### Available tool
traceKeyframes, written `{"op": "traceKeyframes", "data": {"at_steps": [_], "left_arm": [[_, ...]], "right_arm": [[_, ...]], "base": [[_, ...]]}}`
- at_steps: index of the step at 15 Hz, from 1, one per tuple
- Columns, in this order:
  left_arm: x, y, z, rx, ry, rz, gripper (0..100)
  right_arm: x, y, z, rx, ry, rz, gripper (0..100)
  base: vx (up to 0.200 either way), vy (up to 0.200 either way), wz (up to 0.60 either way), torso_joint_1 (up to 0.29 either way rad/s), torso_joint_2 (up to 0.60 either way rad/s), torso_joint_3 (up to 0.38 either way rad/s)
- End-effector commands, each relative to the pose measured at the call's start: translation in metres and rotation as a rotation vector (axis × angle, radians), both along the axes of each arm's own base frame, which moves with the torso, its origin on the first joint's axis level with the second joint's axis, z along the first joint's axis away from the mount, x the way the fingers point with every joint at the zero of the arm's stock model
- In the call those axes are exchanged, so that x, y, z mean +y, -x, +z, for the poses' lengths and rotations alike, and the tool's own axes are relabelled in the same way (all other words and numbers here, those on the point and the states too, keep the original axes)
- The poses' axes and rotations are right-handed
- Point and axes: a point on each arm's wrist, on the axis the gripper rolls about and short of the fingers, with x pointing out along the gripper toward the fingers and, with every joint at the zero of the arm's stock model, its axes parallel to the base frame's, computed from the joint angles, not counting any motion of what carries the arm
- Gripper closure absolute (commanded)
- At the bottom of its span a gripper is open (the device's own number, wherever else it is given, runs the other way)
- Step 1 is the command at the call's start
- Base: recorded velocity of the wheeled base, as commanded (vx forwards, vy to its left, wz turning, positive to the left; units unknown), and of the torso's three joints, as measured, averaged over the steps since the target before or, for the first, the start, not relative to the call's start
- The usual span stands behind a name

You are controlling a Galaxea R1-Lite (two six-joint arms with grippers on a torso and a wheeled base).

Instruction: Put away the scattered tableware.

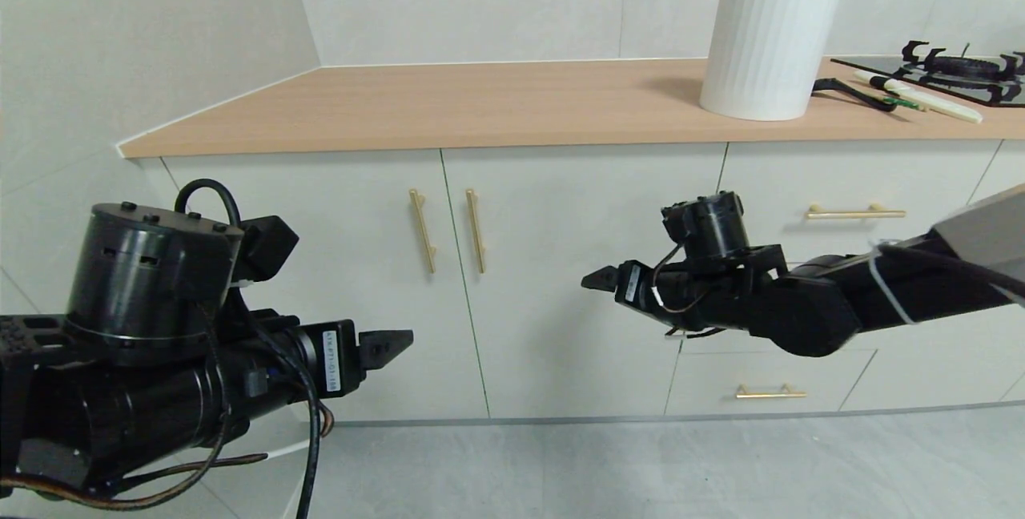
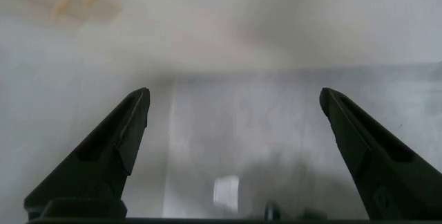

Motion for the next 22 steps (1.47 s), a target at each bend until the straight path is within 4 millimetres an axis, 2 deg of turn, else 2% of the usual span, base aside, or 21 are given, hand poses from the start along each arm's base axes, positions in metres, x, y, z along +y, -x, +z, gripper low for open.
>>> {"op": "traceKeyframes", "data": {"at_steps": [1, 3, 5, 6, 7, 10, 13, 15, 16, 17, 18, 19, 20, 21, 22], "left_arm": [[0.000, 0.001, 0.001, -0.003, 0.003, 0.000, 0], [0.002, 0.004, 0.005, -0.022, 0.009, -0.001, 0], [0.007, 0.011, 0.014, -0.061, 0.022, -0.003, 0], [0.008, 0.013, 0.017, -0.074, 0.022, -0.007, 0], [0.014, 0.023, 0.024, -0.111, 0.027, -0.015, 0], [0.031, 0.050, 0.032, -0.181, 0.050, -0.016, 0], [0.062, 0.093, 0.031, -0.289, 0.048, 0.016, 0], [0.079, 0.122, 0.025, -0.370, 0.033, 0.029, 0], [0.093, 0.150, 0.022, -0.457, 0.031, 0.056, 0], [0.099, 0.161, 0.020, -0.489, 0.038, 0.074, 0], [0.108, 0.184, 0.015, -0.536, 0.038, 0.102, 0], [0.110, 0.188, 0.015, -0.545, 0.037, 0.108, 0], [0.117, 0.213, 0.005, -0.590, 0.001, 0.156, 0], [0.118, 0.217, 0.003, -0.600, -0.006, 0.168, 0], [0.119, 0.232, -0.007, -0.633, -0.019, 0.220, 0]], "right_arm": [[-0.013, 0.022, 0.032, -0.056, -0.032, 0.012, 0], [-0.025, 0.042, 0.049, -0.089, -0.037, 0.013, 0], [-0.051, 0.079, 0.079, -0.196, -0.006, 0.034, 0], [-0.060, 0.091, 0.086, -0.230, 0.002, 0.035, 0], [-0.077, 0.118, 0.096, -0.284, 0.021, 0.012, 0], [-0.118, 0.181, 0.094, -0.391, 0.129, -0.072, 0], [-0.159, 0.247, 0.099, -0.551, 0.110, -0.162, 0], [-0.182, 0.281, 0.094, -0.670, 0.167, -0.235, 0], [-0.202, 0.306, 0.083, -0.727, 0.283, -0.377, 0], [-0.208, 0.317, 0.079, -0.748, 0.324, -0.436, 0], [-0.215, 0.344, 0.071, -0.793, 0.372, -0.490, 0], [-0.216, 0.348, 0.069, -0.799, 0.378, -0.496, 0], [-0.220, 0.382, 0.054, -0.835, 0.451, -0.555, 0], [-0.220, 0.386, 0.051, -0.841, 0.462, -0.565, 0], [-0.220, 0.399, 0.038, -0.846, 0.486, -0.597, 0]], "base": [[0.000, 0.000, 0.00, 0.000, 0.00, 0.000], [0.000, 0.000, 0.00, 0.000, 0.00, 0.000], [0.000, 0.000, 0.00, 0.000, 0.00, 0.000], [0.000, 0.000, 0.00, 0.000, 0.00, 0.000], [0.000, 0.000, 0.00, 0.000, 0.00, 0.000], [0.000, 0.000, 0.00, 0.000, 0.00, 0.000], [0.000, 0.000, 0.00, 0.000, 0.00, 0.000], [0.000, 0.000, 0.00, 0.000, 0.00, 0.000], [0.000, 0.000, 0.00, 0.000, 0.00, 0.000], [0.000, 0.000, 0.00, 0.000, 0.00, 0.000], [0.000, 0.000, 0.00, 0.000, 0.00, 0.000], [0.000, 0.000, 0.00, 0.000, 0.00, 0.000], [0.000, 0.000, 0.00, 0.000, 0.00, 0.000], [0.000, 0.000, 0.00, 0.000, 0.00, 0.000], [0.000, 0.000, 0.00, 0.000, 0.00, 0.000]]}}
